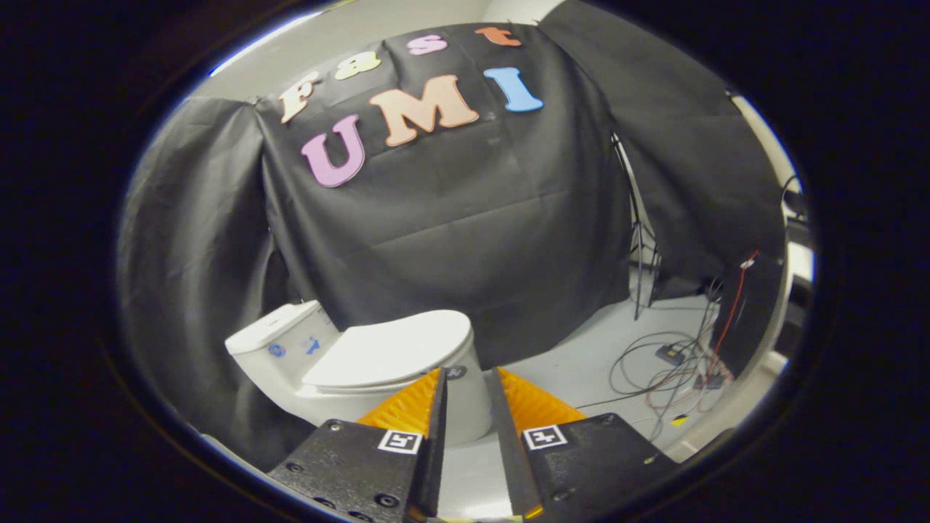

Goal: Open the toilet lid.

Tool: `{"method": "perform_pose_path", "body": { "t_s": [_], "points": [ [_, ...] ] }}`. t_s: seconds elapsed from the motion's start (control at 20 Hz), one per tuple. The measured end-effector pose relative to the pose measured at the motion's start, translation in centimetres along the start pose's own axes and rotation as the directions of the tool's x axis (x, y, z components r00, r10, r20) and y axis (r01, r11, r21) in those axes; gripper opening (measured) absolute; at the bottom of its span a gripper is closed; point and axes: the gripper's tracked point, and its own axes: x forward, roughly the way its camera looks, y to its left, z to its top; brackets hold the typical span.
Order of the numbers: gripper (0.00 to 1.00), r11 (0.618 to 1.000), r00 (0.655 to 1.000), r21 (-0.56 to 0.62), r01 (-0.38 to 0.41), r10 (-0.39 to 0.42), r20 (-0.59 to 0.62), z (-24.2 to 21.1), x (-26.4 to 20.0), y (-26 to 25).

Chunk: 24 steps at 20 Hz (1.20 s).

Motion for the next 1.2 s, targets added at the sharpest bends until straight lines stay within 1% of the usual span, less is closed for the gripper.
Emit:
{"method": "perform_pose_path", "body": {
  "t_s": [0.1,0.2,0.25,0.35,0.45,0.55,0.65,0.8,0.85,0.9,1.1,1.2],
  "points": [
    [0.37,0.992,0.997,0.101,-0.068,0.065,0.034,1.0,3.1,1.2],
    [0.36,0.968,0.993,0.223,-0.113,0.101,0.066,1.3,6.4,2.0],
    [0.36,0.953,0.993,0.280,-0.113,0.099,0.062,0.9,8.3,2.0],
    [0.36,0.917,0.997,0.393,-0.076,0.075,0.018,-1.0,11.7,1.6],
    [0.36,0.875,0.998,0.482,-0.036,0.060,-0.033,-2.8,14.7,1.8],
    [0.36,0.830,0.996,0.558,-0.016,0.060,-0.061,-4.2,17.4,2.2],
    [0.36,0.793,0.995,0.609,0.012,0.053,-0.089,-5.8,19.5,2.5],
    [0.36,0.768,0.988,0.632,0.101,-0.003,-0.154,-7.8,21.8,2.0],
    [0.36,0.757,0.987,0.643,0.111,-0.009,-0.160,-8.1,22.2,1.9],
    [0.36,0.742,0.988,0.661,0.108,-0.007,-0.153,-8.1,22.7,1.7],
    [0.36,0.653,0.993,0.752,0.088,0.002,-0.117,-8.4,24.5,1.4],
    [0.37,0.624,0.996,0.778,0.077,-0.004,-0.095,-8.4,25.0,1.1]
  ]
}}
